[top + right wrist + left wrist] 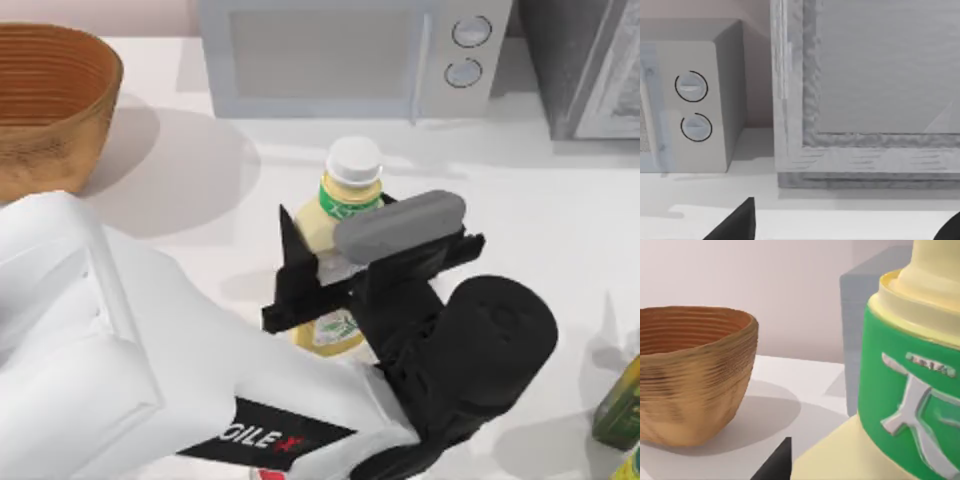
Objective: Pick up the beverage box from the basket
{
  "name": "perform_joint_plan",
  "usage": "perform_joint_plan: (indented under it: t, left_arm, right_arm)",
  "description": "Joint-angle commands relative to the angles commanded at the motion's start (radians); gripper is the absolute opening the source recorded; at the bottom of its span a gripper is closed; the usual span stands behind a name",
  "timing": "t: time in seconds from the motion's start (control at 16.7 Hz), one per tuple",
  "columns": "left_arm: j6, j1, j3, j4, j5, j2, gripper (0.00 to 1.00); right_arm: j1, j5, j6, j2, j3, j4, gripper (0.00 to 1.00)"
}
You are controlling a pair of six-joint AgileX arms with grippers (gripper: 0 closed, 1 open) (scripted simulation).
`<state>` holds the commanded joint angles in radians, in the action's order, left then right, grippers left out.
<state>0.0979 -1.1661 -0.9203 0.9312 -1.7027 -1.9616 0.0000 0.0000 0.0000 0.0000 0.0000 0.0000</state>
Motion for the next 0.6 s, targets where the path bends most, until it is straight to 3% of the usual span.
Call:
perform_joint_plan:
  t: [0.24,0.54,0.6]
  left_arm:
    - [0.022,0.045,0.121,0.092,-0.074,0.019,0.00]
    - [0.026,0.052,0.139,0.107,-0.086,0.022,0.00]
    - [0.026,0.052,0.139,0.107,-0.086,0.022,0.08]
  right_arm:
    - [0.000,0.000,0.000,0.000,0.000,0.000,1.00]
    - [0.000,0.000,0.000,0.000,0.000,0.000,1.00]
    - [0.000,0.000,0.000,0.000,0.000,0.000,1.00]
